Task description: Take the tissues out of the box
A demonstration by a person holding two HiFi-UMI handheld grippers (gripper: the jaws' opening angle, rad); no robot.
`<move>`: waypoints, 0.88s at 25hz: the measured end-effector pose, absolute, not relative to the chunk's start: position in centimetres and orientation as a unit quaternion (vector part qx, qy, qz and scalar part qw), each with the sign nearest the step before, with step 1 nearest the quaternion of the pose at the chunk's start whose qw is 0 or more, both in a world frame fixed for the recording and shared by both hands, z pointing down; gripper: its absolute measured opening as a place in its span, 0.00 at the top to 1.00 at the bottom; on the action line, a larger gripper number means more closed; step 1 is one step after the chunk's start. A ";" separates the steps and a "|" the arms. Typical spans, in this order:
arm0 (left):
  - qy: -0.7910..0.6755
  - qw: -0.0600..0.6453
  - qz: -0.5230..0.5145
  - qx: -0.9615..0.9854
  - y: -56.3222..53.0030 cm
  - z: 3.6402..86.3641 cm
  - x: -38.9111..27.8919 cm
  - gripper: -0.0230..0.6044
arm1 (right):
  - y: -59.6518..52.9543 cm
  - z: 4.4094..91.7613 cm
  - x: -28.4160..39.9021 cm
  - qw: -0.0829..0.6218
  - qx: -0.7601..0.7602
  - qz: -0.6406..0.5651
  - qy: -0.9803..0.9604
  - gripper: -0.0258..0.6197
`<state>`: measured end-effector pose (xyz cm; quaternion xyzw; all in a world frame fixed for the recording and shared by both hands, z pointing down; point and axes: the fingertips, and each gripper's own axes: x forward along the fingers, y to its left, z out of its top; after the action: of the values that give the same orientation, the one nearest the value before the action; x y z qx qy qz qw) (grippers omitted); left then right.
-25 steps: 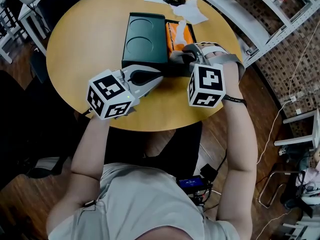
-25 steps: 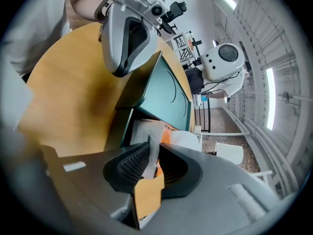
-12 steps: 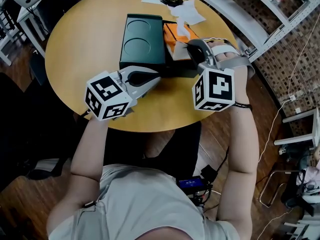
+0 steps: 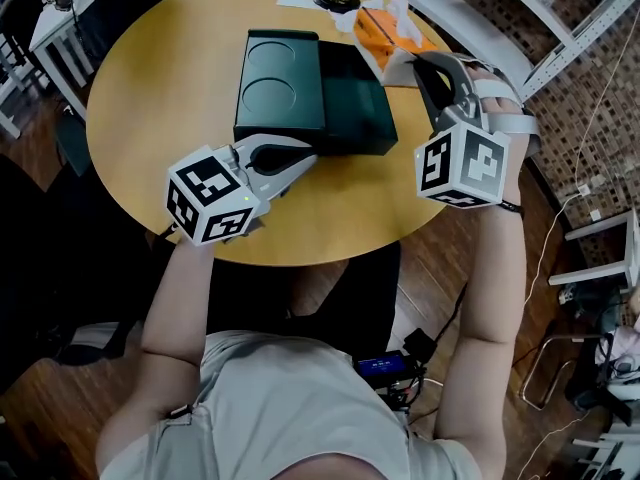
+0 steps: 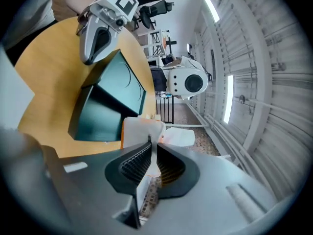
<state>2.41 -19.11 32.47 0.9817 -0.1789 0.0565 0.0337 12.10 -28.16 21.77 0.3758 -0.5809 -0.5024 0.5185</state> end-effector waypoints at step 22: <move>-0.180 0.032 0.056 0.982 -19.2 32.4 2.6 0.96 | -32.7 36.9 24.3 0.623 0.341 -0.434 -0.554 0.83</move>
<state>2.55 -19.20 32.42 0.9816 -0.1799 0.0556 0.0321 24.31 -32.74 36.94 0.3409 -0.5542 -0.4342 0.6230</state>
